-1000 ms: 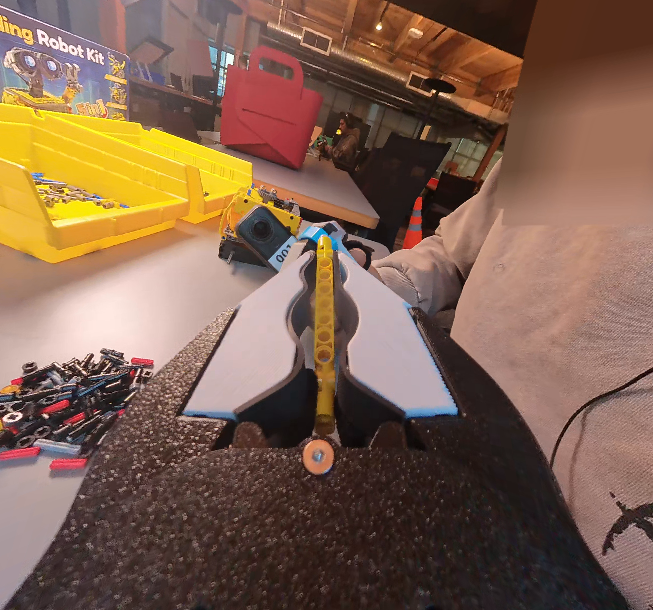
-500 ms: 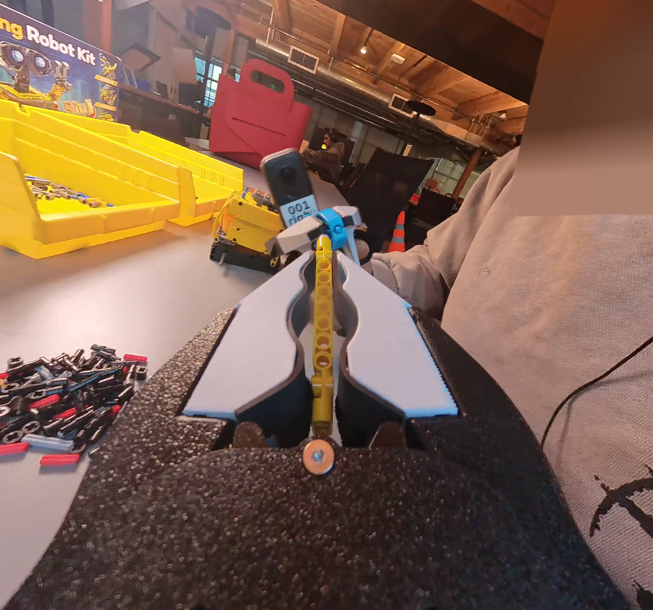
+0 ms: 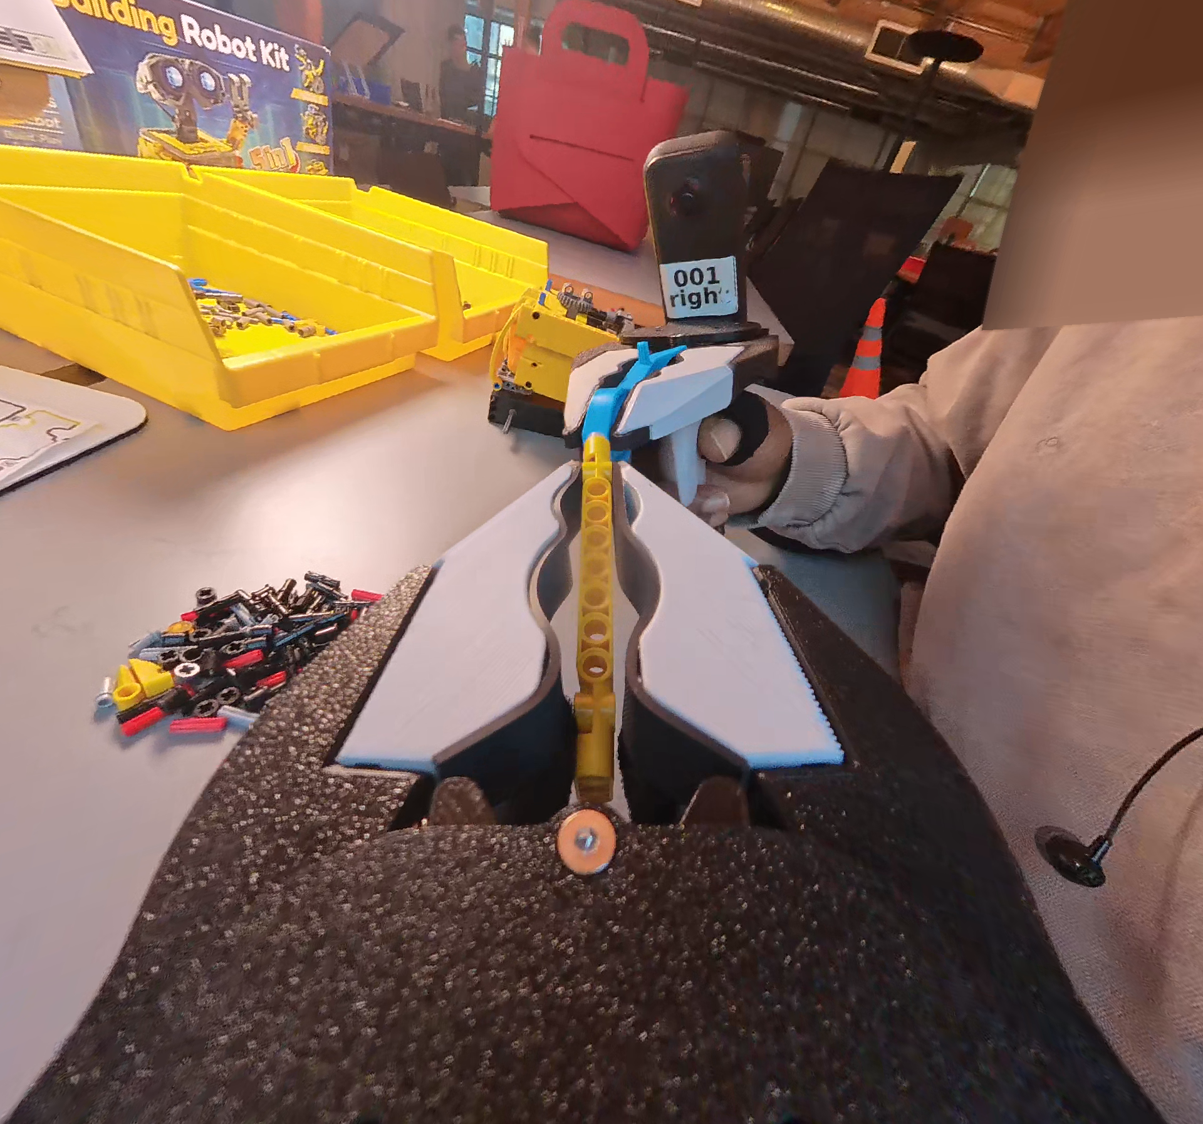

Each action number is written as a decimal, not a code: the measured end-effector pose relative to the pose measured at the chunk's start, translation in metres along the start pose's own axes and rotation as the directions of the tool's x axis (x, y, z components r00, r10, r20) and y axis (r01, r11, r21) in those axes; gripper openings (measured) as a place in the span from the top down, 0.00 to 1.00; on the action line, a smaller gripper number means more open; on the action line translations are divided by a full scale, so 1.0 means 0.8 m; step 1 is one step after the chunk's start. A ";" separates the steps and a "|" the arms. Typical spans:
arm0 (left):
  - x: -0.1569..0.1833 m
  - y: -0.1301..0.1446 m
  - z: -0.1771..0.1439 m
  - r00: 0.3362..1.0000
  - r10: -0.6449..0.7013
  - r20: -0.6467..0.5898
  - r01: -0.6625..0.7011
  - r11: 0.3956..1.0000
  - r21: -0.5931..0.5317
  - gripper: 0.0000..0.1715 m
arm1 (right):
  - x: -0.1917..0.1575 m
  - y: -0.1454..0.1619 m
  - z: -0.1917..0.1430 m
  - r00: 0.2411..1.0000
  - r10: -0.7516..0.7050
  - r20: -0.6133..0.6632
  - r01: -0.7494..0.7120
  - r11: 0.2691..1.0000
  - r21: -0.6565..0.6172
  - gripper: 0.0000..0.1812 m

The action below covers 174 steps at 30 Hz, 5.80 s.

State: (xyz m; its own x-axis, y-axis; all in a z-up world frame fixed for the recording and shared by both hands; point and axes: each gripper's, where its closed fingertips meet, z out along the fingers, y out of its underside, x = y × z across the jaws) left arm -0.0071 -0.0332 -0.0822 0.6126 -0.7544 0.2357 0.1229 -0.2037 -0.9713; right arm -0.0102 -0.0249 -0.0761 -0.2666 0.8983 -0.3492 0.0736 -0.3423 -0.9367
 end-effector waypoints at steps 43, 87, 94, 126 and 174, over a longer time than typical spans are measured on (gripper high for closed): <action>0.032 0.003 -0.005 0.988 0.068 -0.139 -0.072 0.997 -0.018 0.96 | -0.028 0.017 -0.006 0.975 0.112 0.190 -0.074 0.977 -0.201 0.95; 0.017 0.033 -0.015 0.894 0.437 -0.100 -0.423 0.747 -0.513 0.96 | -0.026 0.025 0.008 0.980 0.144 0.134 -0.120 0.977 -0.174 0.96; 0.009 0.013 0.006 0.937 0.347 0.048 -0.309 0.883 -0.353 0.97 | -0.011 0.007 -0.003 0.938 0.311 0.152 -0.308 0.950 -0.042 0.96; 0.023 -0.024 0.008 0.982 0.171 0.087 -0.174 0.984 0.031 0.96 | -0.025 -0.032 -0.010 0.963 0.207 0.173 -0.218 0.975 0.049 0.95; 0.101 0.002 -0.003 0.885 0.066 -0.461 -0.096 0.995 -0.042 0.96 | -0.081 -0.019 -0.033 0.622 0.391 0.678 -0.219 0.919 -0.329 0.95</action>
State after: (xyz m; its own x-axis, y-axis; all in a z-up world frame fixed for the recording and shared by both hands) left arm 0.0409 -0.0961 -0.0646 0.1899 -0.9687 0.1595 0.0310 -0.1565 -0.9872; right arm 0.0311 -0.0705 -0.0402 -0.7889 0.2382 -0.5665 0.4419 -0.4208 -0.7922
